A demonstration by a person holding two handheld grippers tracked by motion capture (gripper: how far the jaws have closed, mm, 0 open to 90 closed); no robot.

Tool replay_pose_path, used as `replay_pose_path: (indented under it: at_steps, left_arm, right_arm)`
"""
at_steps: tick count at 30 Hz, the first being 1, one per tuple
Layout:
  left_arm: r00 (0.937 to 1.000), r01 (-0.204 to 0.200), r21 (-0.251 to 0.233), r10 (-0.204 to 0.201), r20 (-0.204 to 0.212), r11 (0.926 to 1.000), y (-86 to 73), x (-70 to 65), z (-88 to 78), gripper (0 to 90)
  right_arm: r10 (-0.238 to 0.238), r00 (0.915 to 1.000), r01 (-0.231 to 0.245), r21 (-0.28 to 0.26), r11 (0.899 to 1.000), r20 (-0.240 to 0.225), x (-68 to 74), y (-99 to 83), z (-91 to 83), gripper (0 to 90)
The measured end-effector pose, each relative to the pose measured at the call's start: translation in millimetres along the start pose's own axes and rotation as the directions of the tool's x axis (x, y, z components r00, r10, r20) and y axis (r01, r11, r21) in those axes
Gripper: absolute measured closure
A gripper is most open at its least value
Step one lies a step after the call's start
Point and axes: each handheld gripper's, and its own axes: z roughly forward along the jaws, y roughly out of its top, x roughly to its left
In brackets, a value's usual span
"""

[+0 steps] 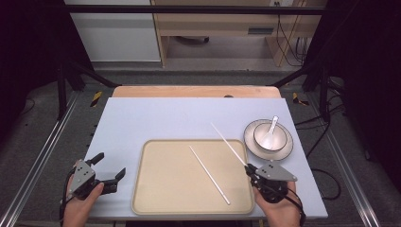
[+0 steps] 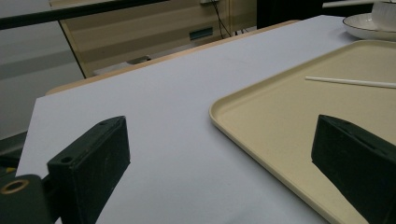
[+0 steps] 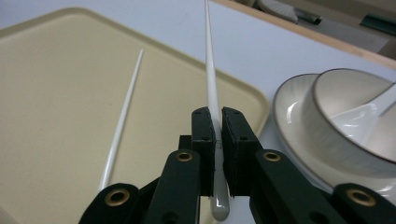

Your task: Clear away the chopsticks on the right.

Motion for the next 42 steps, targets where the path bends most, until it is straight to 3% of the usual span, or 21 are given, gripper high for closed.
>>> replay_pose_path:
  at_steps: [5, 10, 20, 24, 28, 29, 42]
  left_arm:
    - [1.0000, 0.001, 0.001, -0.001, -0.001, 1.0000, 0.6, -0.5, 0.9, 4.1]
    - [1.0000, -0.004, 0.002, 0.004, 0.004, 1.0000, 0.8, -2.2, 1.9, 4.1]
    - [0.9999, -0.001, -0.003, 0.001, 0.013, 1.0000, 1.7, -3.1, 2.2, 4.1]
    - [0.9999, -0.003, -0.005, 0.003, 0.013, 1.0000, 2.8, -3.8, 1.6, 4.1]
    - [0.9999, -0.003, -0.008, 0.003, 0.016, 1.0000, 3.5, -4.5, 1.3, 4.1]
    - [0.9998, -0.003, -0.010, 0.003, 0.019, 0.9999, 3.7, -4.4, 1.6, 4.1]
    - [0.9997, -0.004, -0.010, 0.004, 0.023, 0.9999, 4.1, -5.9, 2.6, 4.1]
  right_arm:
    - [0.005, 0.9996, -0.004, 0.027, 1.000, -0.027, 14.1, -7.5, 17.5, 83.8]
    - [0.038, 0.9977, -0.034, 0.058, 0.998, -0.057, 19.1, -14.4, 27.9, 83.8]
    - [0.078, 0.9942, -0.071, 0.096, 0.993, -0.075, 22.2, -22.7, 38.5, 83.7]
    - [0.081, 0.9903, -0.067, 0.124, 0.990, -0.113, 28.4, -26.4, 43.9, 83.7]
    - [0.090, 0.9886, -0.073, 0.138, 0.988, -0.121, 29.3, -27.4, 46.4, 83.7]
    - [0.120, 0.9830, -0.099, 0.152, 0.984, -0.139, 29.0, -29.0, 47.4, 83.7]
    - [0.095, 0.9848, -0.066, 0.188, 0.980, -0.146, 34.8, -31.4, 51.7, 83.6]
